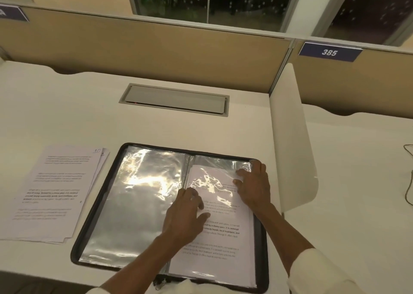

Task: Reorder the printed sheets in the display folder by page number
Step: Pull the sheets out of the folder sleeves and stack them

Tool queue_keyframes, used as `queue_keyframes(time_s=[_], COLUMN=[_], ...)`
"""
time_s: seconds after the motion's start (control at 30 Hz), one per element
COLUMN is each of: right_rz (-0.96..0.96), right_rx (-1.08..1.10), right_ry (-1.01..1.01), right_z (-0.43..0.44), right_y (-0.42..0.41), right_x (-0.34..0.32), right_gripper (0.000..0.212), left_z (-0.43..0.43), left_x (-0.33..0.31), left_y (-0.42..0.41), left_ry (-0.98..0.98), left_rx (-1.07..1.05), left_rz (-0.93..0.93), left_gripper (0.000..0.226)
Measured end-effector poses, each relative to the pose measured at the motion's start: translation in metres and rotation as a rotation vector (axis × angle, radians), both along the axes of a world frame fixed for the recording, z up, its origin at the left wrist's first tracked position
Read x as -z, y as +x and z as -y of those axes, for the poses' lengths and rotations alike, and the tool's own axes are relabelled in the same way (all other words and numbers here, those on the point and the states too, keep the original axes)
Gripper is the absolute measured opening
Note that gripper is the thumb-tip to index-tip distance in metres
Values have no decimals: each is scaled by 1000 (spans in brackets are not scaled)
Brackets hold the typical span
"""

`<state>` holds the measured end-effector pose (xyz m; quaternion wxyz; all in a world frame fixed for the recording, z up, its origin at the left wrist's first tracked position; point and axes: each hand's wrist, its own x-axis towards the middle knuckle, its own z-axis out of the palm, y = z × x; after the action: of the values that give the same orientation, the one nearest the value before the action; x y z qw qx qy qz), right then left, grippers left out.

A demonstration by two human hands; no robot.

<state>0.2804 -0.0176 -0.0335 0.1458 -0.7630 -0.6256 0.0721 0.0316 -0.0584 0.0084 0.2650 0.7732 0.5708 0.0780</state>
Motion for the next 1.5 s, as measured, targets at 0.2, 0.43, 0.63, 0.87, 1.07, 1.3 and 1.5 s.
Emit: queue_keyframes(time_s=[0.2,0.43,0.63,0.87,1.07,1.3,1.5], right_rz=[-347,-487,-421,-568,-676,-343,-45], right_rx=[86,-60,-306,-247,-6,-226,-257], right_ry=[22,26,-11,-21,-253,-605,-928], right_z=[7,-8,-13,-14,-55,-124,-138], right_y=[-17,-30,-29,-31,-40,-49,-61], right_x=[-28,-65,-73,-91,-118,-114,-112], right_gripper=[18,32,40,37,52,16,28], left_z=[-20,-68,-110,-113,-108,-91,-75], left_x=[-11,-53,-60,-51,-34,-36,-50], left_y=[6,35,44,48,59,71,75], left_ry=[-226,-763,-897,-839,-677,-713,-769], left_rx=[-325,-619,-711,-747,-891,-910,-854], left_rz=[283,642,715,629,713,797,795], left_gripper=[28,87,59,15,65,30,27])
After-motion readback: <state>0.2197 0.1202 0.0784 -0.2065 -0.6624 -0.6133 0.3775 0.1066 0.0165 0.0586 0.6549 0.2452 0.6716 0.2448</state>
